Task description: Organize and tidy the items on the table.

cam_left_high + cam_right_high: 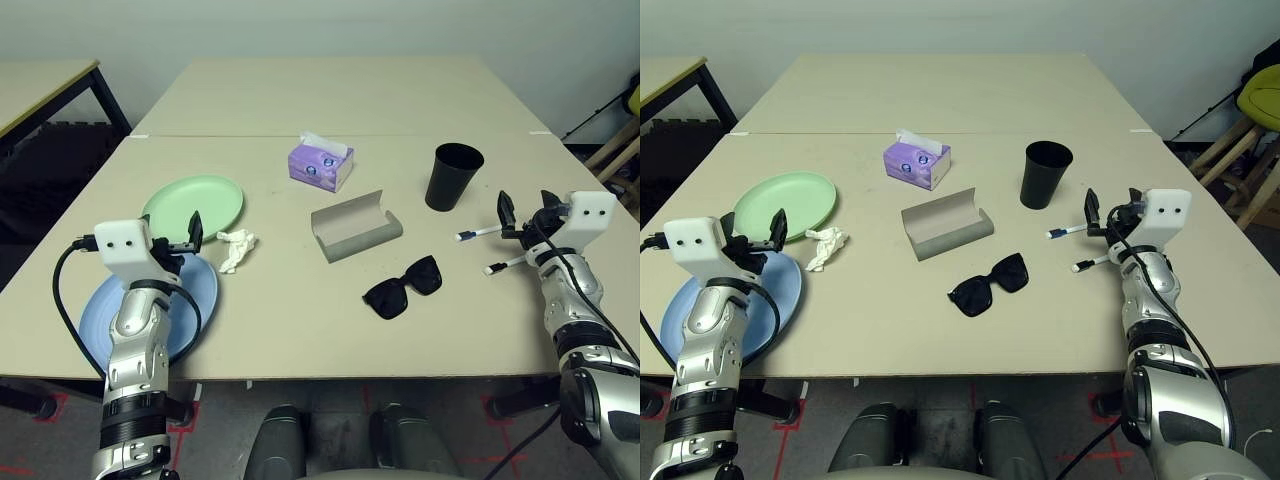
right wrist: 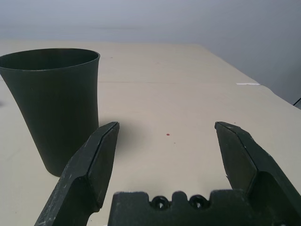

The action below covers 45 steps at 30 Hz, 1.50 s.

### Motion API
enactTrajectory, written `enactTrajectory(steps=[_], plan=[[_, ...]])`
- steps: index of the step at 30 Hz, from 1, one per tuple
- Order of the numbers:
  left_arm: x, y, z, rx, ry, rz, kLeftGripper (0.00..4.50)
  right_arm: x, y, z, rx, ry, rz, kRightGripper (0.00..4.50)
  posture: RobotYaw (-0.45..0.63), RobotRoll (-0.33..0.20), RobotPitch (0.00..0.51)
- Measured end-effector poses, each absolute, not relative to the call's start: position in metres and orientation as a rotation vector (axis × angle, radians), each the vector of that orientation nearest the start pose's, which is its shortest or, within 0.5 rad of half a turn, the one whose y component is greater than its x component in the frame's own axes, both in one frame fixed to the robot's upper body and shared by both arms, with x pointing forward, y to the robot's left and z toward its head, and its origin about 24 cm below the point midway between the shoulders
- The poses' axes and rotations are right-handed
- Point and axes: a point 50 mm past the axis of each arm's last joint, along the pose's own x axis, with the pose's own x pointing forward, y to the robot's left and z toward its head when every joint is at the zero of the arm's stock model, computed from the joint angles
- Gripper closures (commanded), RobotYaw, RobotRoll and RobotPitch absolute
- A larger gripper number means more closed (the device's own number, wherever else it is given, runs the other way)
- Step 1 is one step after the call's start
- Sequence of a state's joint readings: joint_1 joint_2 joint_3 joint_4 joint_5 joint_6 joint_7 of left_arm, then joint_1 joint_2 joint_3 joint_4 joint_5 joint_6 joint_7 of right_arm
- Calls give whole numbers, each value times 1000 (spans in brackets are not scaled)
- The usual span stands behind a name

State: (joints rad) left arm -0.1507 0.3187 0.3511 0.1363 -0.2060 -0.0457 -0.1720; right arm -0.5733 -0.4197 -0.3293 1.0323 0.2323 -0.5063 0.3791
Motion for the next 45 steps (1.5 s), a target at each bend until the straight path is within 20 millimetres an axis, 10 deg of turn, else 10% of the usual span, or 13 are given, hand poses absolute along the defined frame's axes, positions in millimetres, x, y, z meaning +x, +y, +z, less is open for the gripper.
enactTrajectory(steps=[45], plan=[[274, 274, 101, 80, -156, 141, 0, 324, -294, 66, -50, -161, -68, 29, 98, 0, 15]])
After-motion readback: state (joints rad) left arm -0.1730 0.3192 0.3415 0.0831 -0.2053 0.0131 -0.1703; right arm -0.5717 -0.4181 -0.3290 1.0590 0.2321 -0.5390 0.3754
